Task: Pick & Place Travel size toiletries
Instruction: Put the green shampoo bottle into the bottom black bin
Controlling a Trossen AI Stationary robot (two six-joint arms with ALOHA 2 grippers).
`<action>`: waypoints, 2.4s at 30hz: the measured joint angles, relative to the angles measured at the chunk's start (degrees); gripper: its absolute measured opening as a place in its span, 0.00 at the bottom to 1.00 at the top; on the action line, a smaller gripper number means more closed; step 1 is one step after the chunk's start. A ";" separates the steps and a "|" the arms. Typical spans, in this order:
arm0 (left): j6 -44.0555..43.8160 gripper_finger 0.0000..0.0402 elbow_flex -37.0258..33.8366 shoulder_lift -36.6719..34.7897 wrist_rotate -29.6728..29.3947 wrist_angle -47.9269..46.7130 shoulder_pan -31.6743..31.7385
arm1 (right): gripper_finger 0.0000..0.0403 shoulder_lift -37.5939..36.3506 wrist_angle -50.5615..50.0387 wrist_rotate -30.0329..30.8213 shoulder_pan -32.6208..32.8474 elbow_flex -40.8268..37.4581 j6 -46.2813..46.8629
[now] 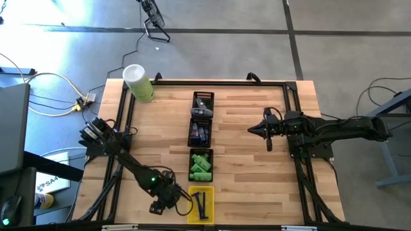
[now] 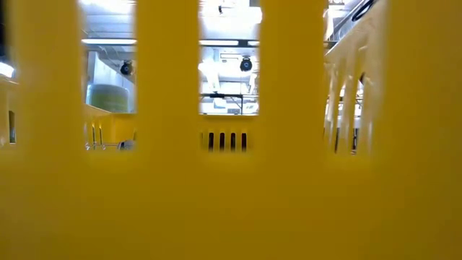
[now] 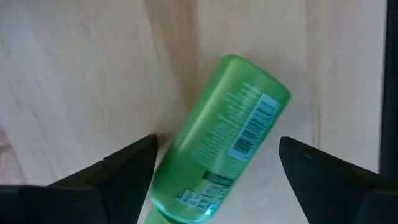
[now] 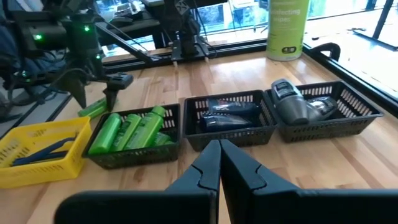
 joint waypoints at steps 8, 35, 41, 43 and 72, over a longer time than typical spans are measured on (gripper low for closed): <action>2.96 0.83 0.15 1.16 -2.99 -1.41 -0.54 | 0.00 0.00 -0.02 -0.05 -0.01 0.01 -0.13; 5.71 0.50 -0.09 1.34 -5.41 -2.43 -0.37 | 0.00 0.00 -0.10 -0.03 0.00 0.01 -0.15; 5.68 0.47 -0.10 1.36 -4.92 -2.43 -0.37 | 0.00 0.00 -0.10 -0.03 0.00 0.01 -0.15; 5.67 0.47 -0.11 1.36 -4.84 -2.43 -0.35 | 0.00 0.00 -0.10 -0.03 0.00 0.01 -0.15; 4.65 0.46 -0.15 0.67 -5.41 -2.90 -0.41 | 0.00 0.00 -0.09 0.00 0.00 0.01 -0.14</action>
